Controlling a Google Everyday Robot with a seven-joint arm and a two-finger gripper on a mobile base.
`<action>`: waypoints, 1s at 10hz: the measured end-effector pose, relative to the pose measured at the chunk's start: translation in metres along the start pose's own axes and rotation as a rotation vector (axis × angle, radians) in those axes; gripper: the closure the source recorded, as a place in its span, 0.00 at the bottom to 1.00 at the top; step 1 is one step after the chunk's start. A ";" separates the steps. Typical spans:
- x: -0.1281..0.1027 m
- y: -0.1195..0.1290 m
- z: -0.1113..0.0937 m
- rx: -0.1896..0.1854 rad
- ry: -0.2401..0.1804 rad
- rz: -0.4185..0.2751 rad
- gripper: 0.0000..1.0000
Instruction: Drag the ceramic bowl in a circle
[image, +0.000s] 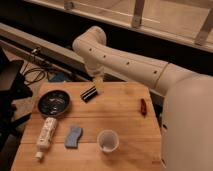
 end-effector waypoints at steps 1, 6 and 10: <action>-0.007 -0.001 0.000 0.007 0.001 -0.001 0.20; -0.035 -0.010 0.011 -0.011 -0.138 -0.053 0.20; -0.092 -0.018 0.040 -0.048 -0.265 -0.117 0.20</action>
